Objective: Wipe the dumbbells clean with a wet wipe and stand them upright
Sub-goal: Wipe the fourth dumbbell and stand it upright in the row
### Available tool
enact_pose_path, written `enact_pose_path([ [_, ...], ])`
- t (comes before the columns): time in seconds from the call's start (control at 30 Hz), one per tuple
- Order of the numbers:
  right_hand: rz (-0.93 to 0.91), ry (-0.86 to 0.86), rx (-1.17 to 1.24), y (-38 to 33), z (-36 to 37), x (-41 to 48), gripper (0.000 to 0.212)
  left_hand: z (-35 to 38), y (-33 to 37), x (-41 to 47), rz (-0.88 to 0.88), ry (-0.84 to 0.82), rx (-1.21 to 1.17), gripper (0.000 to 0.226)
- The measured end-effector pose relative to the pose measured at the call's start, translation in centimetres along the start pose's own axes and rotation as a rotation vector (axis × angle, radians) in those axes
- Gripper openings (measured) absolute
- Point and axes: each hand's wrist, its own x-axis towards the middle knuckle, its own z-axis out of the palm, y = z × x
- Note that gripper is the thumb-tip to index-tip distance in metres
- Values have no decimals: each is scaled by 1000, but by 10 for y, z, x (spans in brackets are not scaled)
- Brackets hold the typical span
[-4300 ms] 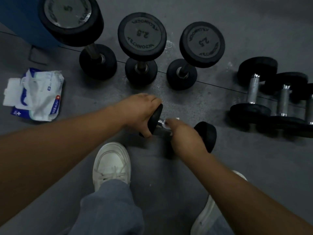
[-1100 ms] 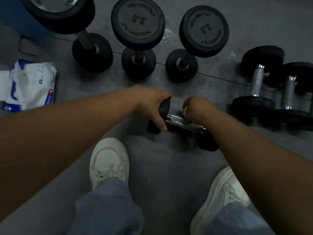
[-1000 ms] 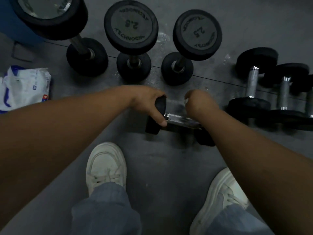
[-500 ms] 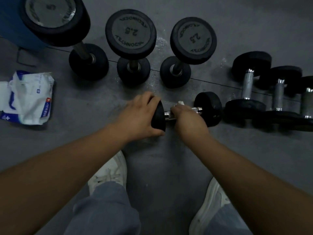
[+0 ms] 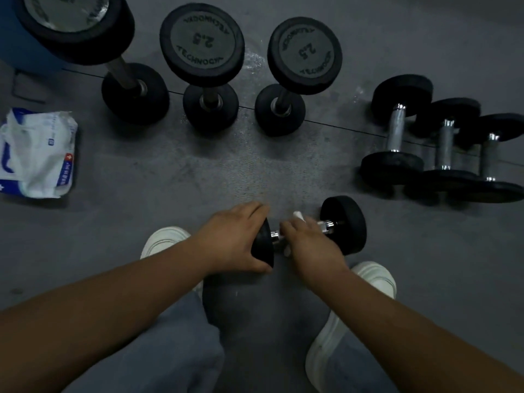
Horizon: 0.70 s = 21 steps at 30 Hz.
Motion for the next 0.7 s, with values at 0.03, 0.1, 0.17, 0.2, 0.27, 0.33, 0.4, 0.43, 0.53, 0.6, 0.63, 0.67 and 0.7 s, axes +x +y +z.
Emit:
enact_pose_path([
  [0.03,17,-27,2,5,-1,-5,39,3,3,-4,10,-14,-6,115],
  [0.1,83,-74,-34,14,-1,-17,36,10,9,-13,35,-42,-15,116],
  [0.17,59,-151,-127,11,5,-28,40,19,14,-19,59,-82,-14,117],
  [0.2,26,-196,-138,9,9,-31,42,25,17,-22,68,-108,-17,116],
  [0.27,43,-314,-126,11,6,-30,42,37,22,-27,92,-127,-36,110],
  [0.33,73,-369,-131,18,0,-26,40,44,25,-28,93,-123,-48,102],
  [0.4,63,-390,-122,18,-5,-21,38,44,24,-27,85,-117,-72,96],
  [0.43,50,-398,-112,15,-8,-19,37,42,21,-27,89,-101,-77,92],
  [0.53,47,-354,-77,5,-31,0,37,25,5,-25,132,63,5,91],
  [0.6,75,-270,-56,-4,-51,26,35,6,-16,-15,142,184,100,96],
  [0.63,86,-220,-49,-9,-60,41,34,-6,-28,-7,138,205,132,98],
  [0.67,96,-172,-36,-14,-67,57,33,-20,-40,2,130,209,158,99],
  [0.7,99,-125,-20,-18,-75,73,32,-34,-50,11,113,206,186,99],
])
